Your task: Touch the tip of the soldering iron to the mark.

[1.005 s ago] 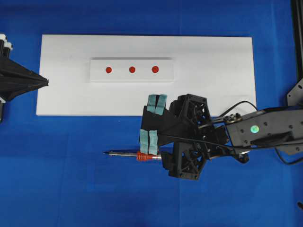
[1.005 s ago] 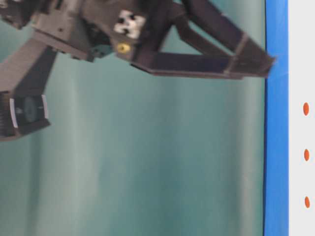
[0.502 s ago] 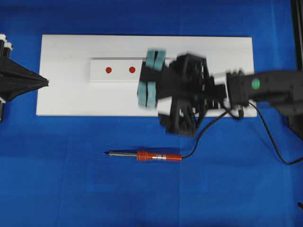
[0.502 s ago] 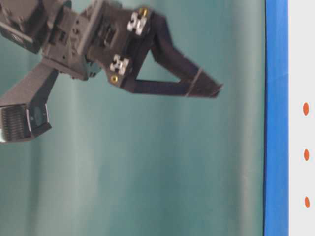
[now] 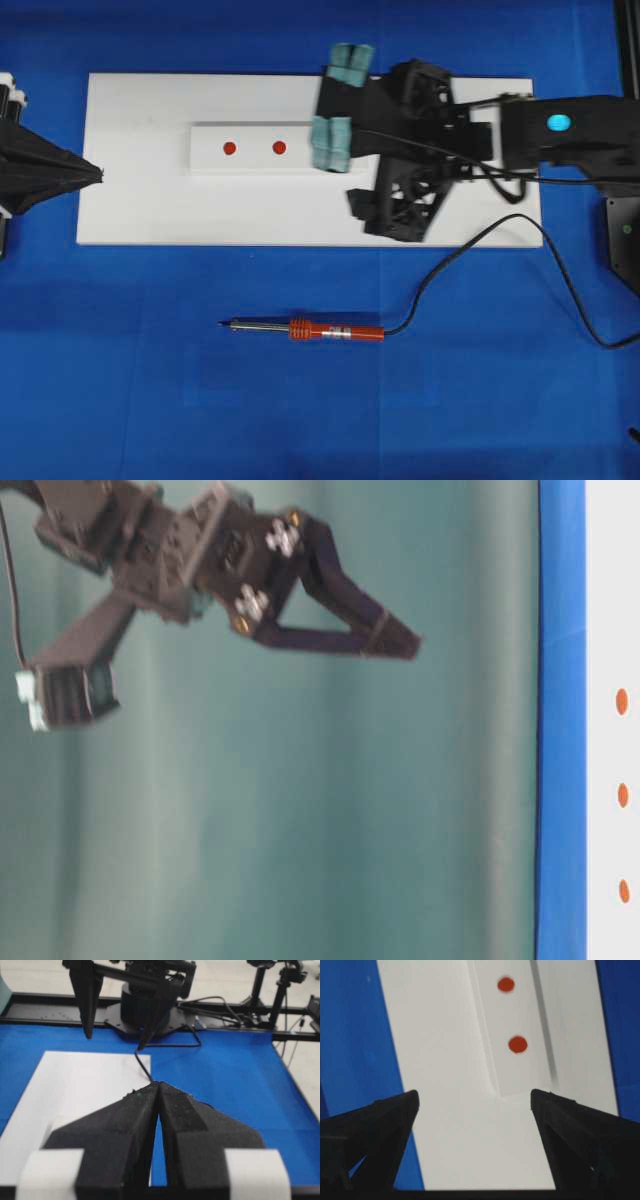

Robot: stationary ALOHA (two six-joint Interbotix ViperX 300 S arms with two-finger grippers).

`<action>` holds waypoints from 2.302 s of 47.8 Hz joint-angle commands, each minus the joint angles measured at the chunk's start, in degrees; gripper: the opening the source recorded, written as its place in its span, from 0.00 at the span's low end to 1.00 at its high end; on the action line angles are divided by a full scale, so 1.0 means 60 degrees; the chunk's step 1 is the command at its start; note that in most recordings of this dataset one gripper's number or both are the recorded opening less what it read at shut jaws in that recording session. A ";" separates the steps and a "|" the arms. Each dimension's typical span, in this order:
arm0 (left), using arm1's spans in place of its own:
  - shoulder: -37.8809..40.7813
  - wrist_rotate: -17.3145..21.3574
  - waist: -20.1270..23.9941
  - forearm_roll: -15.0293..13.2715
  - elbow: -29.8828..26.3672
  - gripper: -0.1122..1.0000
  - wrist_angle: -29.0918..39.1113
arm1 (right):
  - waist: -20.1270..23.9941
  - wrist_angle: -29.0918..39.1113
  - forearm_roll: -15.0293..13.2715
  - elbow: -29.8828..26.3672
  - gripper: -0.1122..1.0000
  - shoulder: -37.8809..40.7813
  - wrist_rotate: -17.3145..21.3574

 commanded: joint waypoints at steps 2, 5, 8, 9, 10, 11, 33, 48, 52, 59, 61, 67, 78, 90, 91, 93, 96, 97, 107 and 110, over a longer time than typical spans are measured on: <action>0.0044 -0.0015 0.0029 0.0000 -0.0132 0.12 0.0000 | -0.0015 -0.0293 0.0000 0.0410 0.93 -0.0908 0.0029; 0.0044 -0.0015 0.0029 0.0000 -0.0132 0.12 0.0015 | -0.0015 -0.0615 0.0000 0.0850 0.92 -0.1392 0.0044; 0.0029 -0.0015 0.0029 0.0000 -0.0132 0.12 0.0029 | -0.0015 -0.0996 0.0000 0.1274 0.91 -0.1846 0.0059; 0.0029 -0.0015 0.0029 0.0000 -0.0132 0.12 0.0015 | -0.0015 -0.1099 0.0015 0.1406 0.91 -0.1992 0.0059; 0.0029 -0.0015 0.0029 0.0000 -0.0132 0.12 0.0015 | -0.0015 -0.1216 0.0000 0.1538 0.91 -0.2168 0.0059; 0.0015 -0.0015 0.0029 0.0000 -0.0132 0.12 0.0015 | -0.0015 -0.1318 0.0000 0.1685 0.91 -0.2329 0.0073; -0.0103 0.0015 0.0029 0.0015 -0.0117 0.12 0.0044 | -0.0015 -0.3062 -0.0073 0.4702 0.91 -0.6079 0.0059; -0.0103 0.0029 0.0029 0.0015 -0.0132 0.12 0.0044 | -0.0176 -0.3999 -0.0249 0.6416 0.90 -0.7632 0.0059; -0.0103 0.0029 0.0029 0.0015 -0.0117 0.12 0.0044 | -0.0264 -0.4395 -0.0264 0.6885 0.90 -0.7881 0.0059; -0.0103 0.0029 0.0029 0.0015 -0.0117 0.12 0.0044 | -0.0425 -0.4834 -0.0278 0.7354 0.90 -0.8086 0.0059; -0.0103 0.0029 0.0029 0.0015 -0.0117 0.12 0.0044 | -0.0454 -0.4878 -0.0293 0.7397 0.90 -0.8115 0.0059; -0.0103 0.0029 0.0029 0.0015 -0.0117 0.12 0.0044 | -0.0483 -0.4878 -0.0278 0.7412 0.90 -0.8115 0.0059; -0.0103 0.0059 0.0029 0.0015 -0.0103 0.12 0.0044 | -0.0483 -0.4863 -0.0278 0.7412 0.90 -0.8115 0.0059; -0.0103 0.0059 0.0029 0.0015 -0.0103 0.12 0.0044 | -0.0483 -0.4878 -0.0278 0.7412 0.90 -0.8115 0.0059; -0.0103 0.0059 0.0029 0.0015 -0.0103 0.12 0.0044 | -0.0483 -0.4863 -0.0293 0.7412 0.90 -0.8115 0.0059; -0.0117 0.0059 0.0029 0.0015 -0.0103 0.12 0.0044 | -0.0483 -0.4863 -0.0293 0.7412 0.90 -0.8115 0.0059; -0.0103 0.0059 0.0029 0.0015 -0.0103 0.12 0.0044 | -0.0498 -0.4863 -0.0293 0.7397 0.90 -0.8115 0.0044; -0.0103 0.0059 0.0029 0.0015 -0.0103 0.12 0.0044 | -0.0483 -0.4863 -0.0293 0.7397 0.90 -0.8115 0.0029; -0.0103 0.0059 0.0029 0.0015 -0.0103 0.12 0.0044 | -0.0498 -0.4863 -0.0278 0.7397 0.90 -0.8115 0.0000; -0.0103 0.0073 0.0029 0.0015 -0.0103 0.12 0.0044 | -0.0483 -0.4863 -0.0293 0.7397 0.90 -0.8130 0.0000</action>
